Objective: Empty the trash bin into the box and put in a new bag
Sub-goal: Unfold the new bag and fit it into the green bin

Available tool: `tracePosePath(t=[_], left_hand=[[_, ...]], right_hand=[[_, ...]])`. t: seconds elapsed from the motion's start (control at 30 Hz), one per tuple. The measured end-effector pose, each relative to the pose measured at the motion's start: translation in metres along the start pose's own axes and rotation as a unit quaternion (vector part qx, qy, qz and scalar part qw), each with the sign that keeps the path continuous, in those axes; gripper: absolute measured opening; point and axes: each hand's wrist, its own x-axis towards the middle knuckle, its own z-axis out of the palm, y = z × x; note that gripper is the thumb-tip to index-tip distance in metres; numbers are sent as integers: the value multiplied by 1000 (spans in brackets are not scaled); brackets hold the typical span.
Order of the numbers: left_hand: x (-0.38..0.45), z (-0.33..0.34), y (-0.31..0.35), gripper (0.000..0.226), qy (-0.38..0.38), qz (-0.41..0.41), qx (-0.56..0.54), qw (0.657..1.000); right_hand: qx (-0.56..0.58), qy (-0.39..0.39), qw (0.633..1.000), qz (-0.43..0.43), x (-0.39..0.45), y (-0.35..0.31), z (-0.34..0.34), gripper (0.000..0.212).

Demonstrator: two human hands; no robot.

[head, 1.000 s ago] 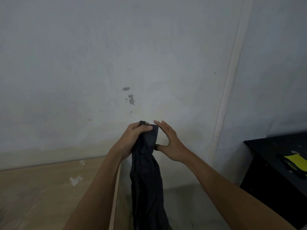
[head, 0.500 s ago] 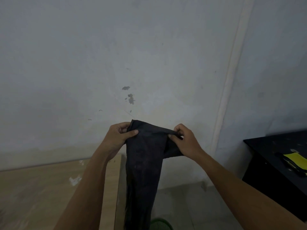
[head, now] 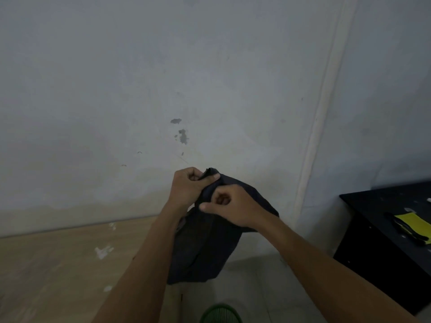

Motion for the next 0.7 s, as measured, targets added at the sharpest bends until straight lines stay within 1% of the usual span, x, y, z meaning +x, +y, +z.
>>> tracePosePath(t=[0.03, 0.07, 0.17, 0.23, 0.3, 0.37, 0.43, 0.5, 0.57, 0.63, 0.7], left_hand=[[0, 3, 0, 38, -4, -2, -1, 1000], [0, 5, 1, 35, -7, -10, -6, 1000], [-3, -1, 6, 27, -46, -47, -61, 996], [-6, -7, 6, 33, -83, -49, -78, 992], [-8, -16, -2, 34, -98, -37, -31, 994], [-11, -26, -12, 28, -122, -31, 59, 990], [-15, -35, -23, 19, -168, -47, 112, 978], [-18, -39, -30, 13, -194, -61, 116, 972], [-19, -40, -33, 11, -193, -73, 105, 973], [-16, -43, -36, 13, -205, -92, 116, 967], [-14, -45, -42, 17, -242, -114, 138, 954]], right_hand=[[-3, 2, 1000, 15, 3, -1, 7, 43], [0, 19, 999, 26, 5, -1, 12, 43], [53, 78, 995, 39, 9, 5, 16, 27], [96, 87, 990, 61, 10, 9, 12, 22], [134, 95, 982, 91, 9, 13, 8, 23], [176, 114, 971, 116, 9, 16, 4, 25], [210, 128, 961, 130, 8, 19, -1, 26], [226, 138, 955, 137, 7, 22, -4, 25], [229, 148, 951, 143, 6, 25, -5, 25], [237, 168, 945, 152, 6, 28, -6, 24], [249, 188, 936, 162, 4, 31, -9, 22]])
